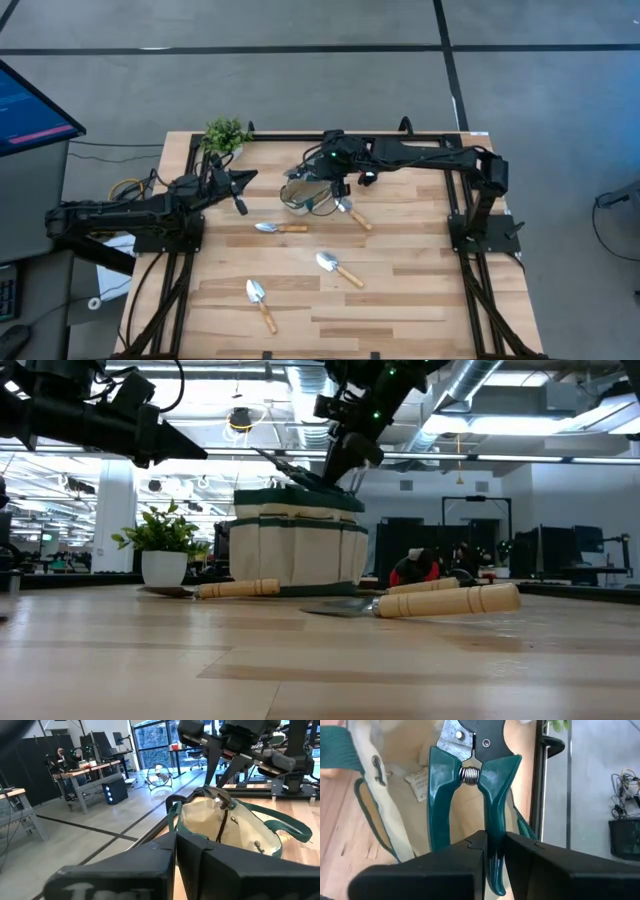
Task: Pick & Place Garden tools in Gardening bag
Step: Put the shear scissor into the gardening bag, then put the gloves into the gardening bag
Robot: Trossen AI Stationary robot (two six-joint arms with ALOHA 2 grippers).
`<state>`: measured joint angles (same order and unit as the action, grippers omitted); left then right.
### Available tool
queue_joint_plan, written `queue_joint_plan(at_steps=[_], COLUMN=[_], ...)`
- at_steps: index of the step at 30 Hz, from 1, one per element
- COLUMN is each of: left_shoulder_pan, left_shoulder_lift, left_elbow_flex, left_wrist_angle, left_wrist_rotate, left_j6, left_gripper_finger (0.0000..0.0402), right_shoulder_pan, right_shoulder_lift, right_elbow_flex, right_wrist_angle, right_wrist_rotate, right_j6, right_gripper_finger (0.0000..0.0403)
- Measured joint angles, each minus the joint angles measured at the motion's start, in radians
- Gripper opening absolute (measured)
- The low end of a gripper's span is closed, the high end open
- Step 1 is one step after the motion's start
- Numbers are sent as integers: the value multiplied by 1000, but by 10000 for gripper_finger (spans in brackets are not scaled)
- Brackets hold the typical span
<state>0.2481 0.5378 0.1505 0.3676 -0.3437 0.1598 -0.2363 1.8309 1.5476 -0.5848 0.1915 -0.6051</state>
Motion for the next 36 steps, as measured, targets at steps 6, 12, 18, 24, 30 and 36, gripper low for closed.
queue_joint_plan(at_steps=[6, 12, 18, 24, 30, 36], left_shoulder_pan=[0, 0, 0, 0, 0, 0], left_shoulder_lift=[0, 0, 0, 0, 0, 0], left_elbow_flex=[0, 0, 0, 0, 0, 0], left_wrist_angle=[0, 0, 0, 0, 0, 0], left_wrist_rotate=[0, 0, 0, 0, 0, 0], left_j6=[0, 0, 0, 0, 0, 0], left_gripper_finger=[2, 2, 2, 2, 2, 2], right_shoulder_pan=[0, 7, 7, 7, 6, 7], right_shoulder_lift=[68, 133, 137, 129, 129, 129], right_elbow_flex=[0, 0, 1, 1, 1, 1], right_wrist_angle=[10, 10, 5, 1, 2, 3], right_wrist_rotate=[-29, -25, -21, -6, -1, 78], right_j6=[4, 4, 4, 12, 12, 4], right_gripper_finger=[32, 32, 32, 68, 153, 183])
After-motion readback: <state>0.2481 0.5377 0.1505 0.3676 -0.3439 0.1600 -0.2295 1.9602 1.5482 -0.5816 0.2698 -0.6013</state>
